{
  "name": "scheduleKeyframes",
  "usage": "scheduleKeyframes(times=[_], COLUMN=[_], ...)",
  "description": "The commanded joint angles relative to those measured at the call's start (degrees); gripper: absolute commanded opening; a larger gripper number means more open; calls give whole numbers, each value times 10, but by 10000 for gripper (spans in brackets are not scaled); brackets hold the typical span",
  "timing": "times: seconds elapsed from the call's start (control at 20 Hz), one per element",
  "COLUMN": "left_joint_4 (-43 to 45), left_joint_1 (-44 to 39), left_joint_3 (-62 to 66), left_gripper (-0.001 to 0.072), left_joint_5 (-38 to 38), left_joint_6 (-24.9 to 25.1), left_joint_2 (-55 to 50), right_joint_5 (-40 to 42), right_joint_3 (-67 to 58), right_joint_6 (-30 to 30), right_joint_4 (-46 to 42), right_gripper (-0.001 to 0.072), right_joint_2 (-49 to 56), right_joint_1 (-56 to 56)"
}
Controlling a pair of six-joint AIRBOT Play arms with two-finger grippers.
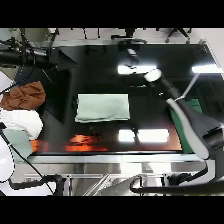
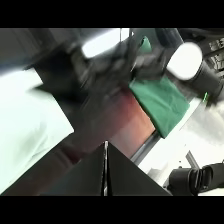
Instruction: Fold the shirts.
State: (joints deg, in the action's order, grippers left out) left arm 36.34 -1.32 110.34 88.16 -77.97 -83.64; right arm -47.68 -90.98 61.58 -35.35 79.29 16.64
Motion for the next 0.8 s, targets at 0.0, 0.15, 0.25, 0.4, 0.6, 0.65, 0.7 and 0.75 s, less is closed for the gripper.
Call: scheduleKeyframes(times=[0.0,0.15,0.25,0.4,0.6,0.65,0.7,0.75], left_joint_4=[-4,-3,-3,-3,-3,-3,-3,-3], left_joint_1=[1,1,1,1,1,1,1,1], left_joint_3=[-9,-9,-9,-9,-9,-9,-9,-9], left_gripper=[15,15,15,15,15,15,16,15], left_joint_5=[2,2,2,2,2,2,2,2], left_joint_6=[0,0,0,0,0,0,0,1], left_joint_2=[-1,-1,-1,-1,-1,-1,-1,-1], right_joint_5=[-199,-236,-233,-213,-185,-181,-181,-181], right_joint_3=[2,2,2,2,2,2,2,2], right_joint_6=[163,158,142,108,87,87,87,81], right_joint_4=[-160,-158,-126,-48,14,17,22,34], right_gripper=[620,620,620,619,618,618,617,614], right_joint_2=[10,56,85,128,175,184,194,201], right_joint_1=[-135,-162,-151,-128,-92,-84,-76,-71])
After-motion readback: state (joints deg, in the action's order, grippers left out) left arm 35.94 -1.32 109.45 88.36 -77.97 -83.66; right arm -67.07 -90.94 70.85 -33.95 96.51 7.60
